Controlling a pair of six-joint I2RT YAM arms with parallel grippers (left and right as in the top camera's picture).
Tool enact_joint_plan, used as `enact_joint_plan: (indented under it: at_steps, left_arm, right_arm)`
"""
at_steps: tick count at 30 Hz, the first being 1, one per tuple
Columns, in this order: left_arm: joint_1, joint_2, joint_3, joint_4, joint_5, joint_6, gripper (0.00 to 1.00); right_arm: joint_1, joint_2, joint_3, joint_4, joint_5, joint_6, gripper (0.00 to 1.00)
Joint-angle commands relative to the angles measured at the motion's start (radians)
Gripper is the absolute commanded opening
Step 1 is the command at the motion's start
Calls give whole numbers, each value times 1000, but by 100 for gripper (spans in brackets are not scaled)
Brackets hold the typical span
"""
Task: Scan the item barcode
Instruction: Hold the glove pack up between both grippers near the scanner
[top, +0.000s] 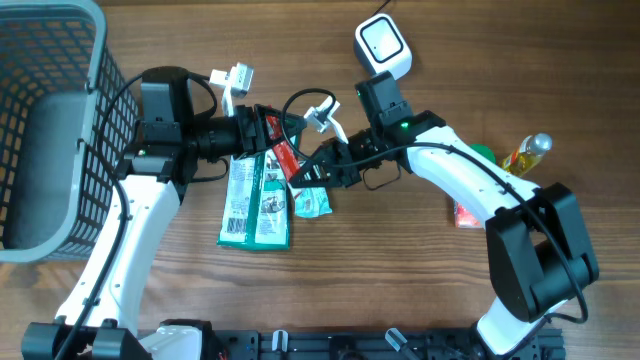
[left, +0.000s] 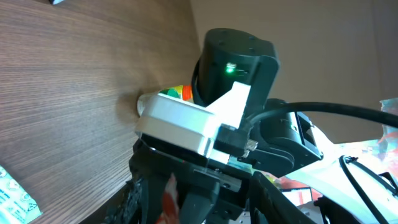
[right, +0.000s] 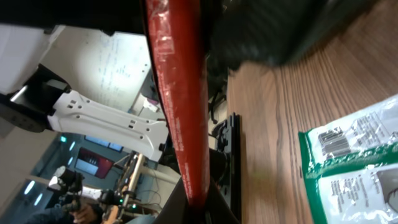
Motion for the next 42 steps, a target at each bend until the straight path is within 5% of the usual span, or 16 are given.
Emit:
enact_joint_plan:
  at_steps: [1,15,25,39,41,42]
  left_arm:
    - [-3,-16,12,0,-41,2,44]
    - [9,-16,12,5,-135,1,45]
    - [79,-16,12,-37,-34,2,42]
    - [75,-16,12,-42,-15,30,4]
    - [75,-16,12,-42,-15,32,4]
    - [76,-16,12,-41,-15,31,4]
  right_arm:
    - [3,-19,3,41,-17,93,4]
    - [1,-19,3,40,-2,128,4]
    - [-5,-19,3,41,-2,146,4]
    - [-5,-19,3,41,-2,146,5]
    - [-5,-19,3,42,0,146,12]
    - [-5,-19,3,42,15,146,30]
